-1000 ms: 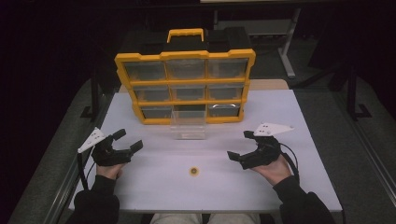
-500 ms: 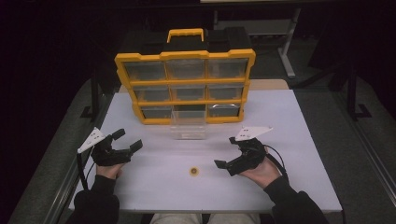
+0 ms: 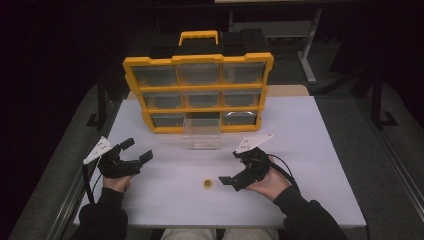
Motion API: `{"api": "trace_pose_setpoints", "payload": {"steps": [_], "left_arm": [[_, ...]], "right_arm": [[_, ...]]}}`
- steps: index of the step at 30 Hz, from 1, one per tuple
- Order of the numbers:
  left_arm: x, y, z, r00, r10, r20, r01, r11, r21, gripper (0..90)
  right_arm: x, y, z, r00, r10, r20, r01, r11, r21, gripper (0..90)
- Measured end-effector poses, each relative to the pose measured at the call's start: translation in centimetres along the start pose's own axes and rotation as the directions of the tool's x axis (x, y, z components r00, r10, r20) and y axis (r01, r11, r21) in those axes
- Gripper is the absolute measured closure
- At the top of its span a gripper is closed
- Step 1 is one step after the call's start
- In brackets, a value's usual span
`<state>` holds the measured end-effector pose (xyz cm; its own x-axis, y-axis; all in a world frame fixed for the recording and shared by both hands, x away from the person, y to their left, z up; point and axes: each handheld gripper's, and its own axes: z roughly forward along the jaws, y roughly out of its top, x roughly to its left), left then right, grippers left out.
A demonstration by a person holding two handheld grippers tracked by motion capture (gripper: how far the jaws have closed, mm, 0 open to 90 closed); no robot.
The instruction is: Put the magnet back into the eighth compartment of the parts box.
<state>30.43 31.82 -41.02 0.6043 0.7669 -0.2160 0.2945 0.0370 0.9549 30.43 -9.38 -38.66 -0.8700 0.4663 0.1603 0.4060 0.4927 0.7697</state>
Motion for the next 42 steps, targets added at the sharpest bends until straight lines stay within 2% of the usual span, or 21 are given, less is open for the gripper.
{"api": "trace_pose_setpoints", "payload": {"steps": [22, 32, 38, 42], "left_arm": [[-0.1, -0.1, 0.2, 0.9999, 0.0, 0.015, 0.0, 0.9999, 0.014, 0.0], [-0.2, -0.2, 0.5, 0.9997, 0.007, 0.024, -0.008, 0.9996, 0.026, 0.0], [-0.5, -0.3, 0.7, 0.9993, 0.017, 0.035, -0.018, 0.9992, 0.036, 0.0], [-0.5, -0.3, 0.7, 0.9992, 0.015, 0.036, -0.016, 0.9991, 0.04, 0.0]], "right_arm": [[0.5, 0.6, 2.5, 0.9989, -0.013, -0.044, 0.017, 0.996, 0.086, 0.0], [1.2, 1.0, 4.1, 0.9964, -0.058, -0.062, 0.066, 0.99, 0.127, 0.0], [1.4, 1.0, 4.9, 0.9955, -0.058, -0.075, 0.068, 0.987, 0.147, 0.0], [1.6, 1.1, 5.6, 0.995, -0.062, -0.078, 0.074, 0.985, 0.154, 3.3]]}}
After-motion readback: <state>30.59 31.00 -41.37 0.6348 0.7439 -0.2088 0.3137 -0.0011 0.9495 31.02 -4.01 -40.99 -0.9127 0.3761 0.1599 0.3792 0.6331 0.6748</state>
